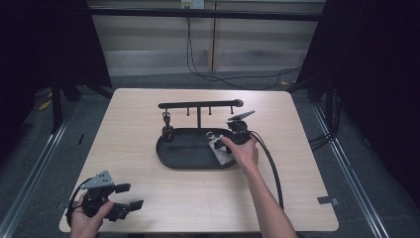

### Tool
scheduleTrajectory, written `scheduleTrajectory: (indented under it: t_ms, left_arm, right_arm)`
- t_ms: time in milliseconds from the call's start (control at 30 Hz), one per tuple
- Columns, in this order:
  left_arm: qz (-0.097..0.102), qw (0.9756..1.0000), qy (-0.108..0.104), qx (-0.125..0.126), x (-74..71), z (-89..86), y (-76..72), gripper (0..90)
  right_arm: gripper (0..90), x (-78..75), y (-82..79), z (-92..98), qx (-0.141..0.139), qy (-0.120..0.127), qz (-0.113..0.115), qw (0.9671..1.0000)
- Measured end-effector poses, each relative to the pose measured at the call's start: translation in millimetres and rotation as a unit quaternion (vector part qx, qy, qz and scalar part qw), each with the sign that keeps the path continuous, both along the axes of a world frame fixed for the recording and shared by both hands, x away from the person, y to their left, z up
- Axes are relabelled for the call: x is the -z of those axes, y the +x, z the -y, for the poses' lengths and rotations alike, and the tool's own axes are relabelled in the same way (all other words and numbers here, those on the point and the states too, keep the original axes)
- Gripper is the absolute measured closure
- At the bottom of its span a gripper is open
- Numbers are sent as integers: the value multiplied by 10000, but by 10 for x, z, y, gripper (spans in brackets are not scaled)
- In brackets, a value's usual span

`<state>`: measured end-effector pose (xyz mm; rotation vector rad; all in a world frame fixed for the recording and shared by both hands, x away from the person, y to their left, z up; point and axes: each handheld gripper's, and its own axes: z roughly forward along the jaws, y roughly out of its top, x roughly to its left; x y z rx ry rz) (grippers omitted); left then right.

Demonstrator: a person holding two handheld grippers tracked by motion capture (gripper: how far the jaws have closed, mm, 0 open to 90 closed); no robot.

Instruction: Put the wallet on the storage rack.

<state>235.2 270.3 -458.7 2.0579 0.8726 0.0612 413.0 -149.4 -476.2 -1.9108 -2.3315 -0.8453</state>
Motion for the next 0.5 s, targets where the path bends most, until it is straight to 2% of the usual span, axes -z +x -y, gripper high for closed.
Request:
scheduleTrajectory:
  t_ms: [100,300,500]
  left_arm:
    - [27,10000,-2,-24,-6,-6,-3,171]
    - [56,10000,-15,-57,-6,-18,-2,172]
    - [117,9998,-27,-157,-9,-26,-8,172]
  right_arm:
    - [245,-6,-8,5,-3,-13,21,10000]
    - [246,-97,-57,35,5,78,245,9997]
    - [234,-243,-159,124,-48,115,647,9978]
